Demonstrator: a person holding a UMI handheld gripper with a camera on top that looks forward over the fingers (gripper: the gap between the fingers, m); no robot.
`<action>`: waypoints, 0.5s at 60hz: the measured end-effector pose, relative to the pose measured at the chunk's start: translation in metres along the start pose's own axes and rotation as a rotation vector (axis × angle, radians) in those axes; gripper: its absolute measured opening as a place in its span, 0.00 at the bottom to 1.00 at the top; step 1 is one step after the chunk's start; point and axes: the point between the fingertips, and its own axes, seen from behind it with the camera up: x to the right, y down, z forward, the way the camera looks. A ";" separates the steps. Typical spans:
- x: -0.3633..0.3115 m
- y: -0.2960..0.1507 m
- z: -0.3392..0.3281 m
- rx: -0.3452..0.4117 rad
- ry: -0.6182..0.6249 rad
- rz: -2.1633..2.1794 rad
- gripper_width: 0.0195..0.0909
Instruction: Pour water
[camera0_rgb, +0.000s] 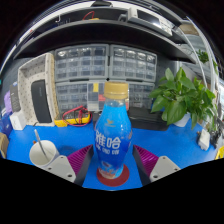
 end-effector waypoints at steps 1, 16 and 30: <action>0.000 0.001 -0.002 -0.003 0.002 0.002 0.86; -0.029 0.022 -0.070 -0.044 -0.037 0.012 0.85; -0.091 -0.003 -0.145 -0.001 -0.077 -0.014 0.85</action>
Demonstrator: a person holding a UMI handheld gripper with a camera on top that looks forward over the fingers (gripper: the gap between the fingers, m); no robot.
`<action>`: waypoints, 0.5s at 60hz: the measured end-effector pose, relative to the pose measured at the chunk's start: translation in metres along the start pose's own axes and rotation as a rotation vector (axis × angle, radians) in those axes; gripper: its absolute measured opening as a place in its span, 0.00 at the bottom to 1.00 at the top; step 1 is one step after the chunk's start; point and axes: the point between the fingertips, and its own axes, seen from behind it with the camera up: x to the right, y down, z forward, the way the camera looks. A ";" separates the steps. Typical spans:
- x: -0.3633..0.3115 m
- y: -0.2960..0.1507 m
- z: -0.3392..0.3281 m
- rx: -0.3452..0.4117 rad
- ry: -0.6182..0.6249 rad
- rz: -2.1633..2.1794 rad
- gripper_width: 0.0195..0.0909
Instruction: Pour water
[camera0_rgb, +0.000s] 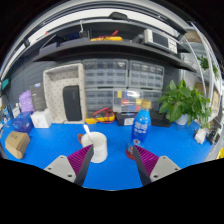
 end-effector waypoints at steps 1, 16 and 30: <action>-0.006 -0.003 -0.004 0.004 -0.006 0.001 0.86; -0.092 -0.056 -0.064 0.076 -0.090 -0.004 0.86; -0.149 -0.072 -0.096 0.117 -0.133 -0.009 0.86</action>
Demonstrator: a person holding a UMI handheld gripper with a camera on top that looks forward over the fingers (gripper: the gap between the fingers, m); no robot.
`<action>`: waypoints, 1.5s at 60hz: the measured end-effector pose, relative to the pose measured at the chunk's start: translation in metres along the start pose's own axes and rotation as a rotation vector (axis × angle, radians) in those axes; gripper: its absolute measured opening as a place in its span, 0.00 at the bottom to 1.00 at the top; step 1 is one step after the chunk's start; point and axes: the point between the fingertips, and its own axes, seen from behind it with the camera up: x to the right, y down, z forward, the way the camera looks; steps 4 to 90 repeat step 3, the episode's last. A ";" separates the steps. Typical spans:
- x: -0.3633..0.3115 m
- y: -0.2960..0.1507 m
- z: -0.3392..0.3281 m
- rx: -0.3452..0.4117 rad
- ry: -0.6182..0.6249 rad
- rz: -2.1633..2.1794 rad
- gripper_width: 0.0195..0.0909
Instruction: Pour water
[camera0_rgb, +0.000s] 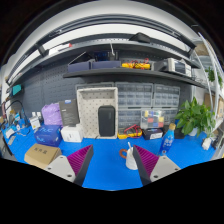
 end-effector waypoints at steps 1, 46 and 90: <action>-0.002 0.001 -0.001 -0.001 -0.001 -0.003 0.86; -0.007 0.002 -0.003 -0.002 0.001 -0.009 0.86; -0.007 0.002 -0.003 -0.002 0.001 -0.009 0.86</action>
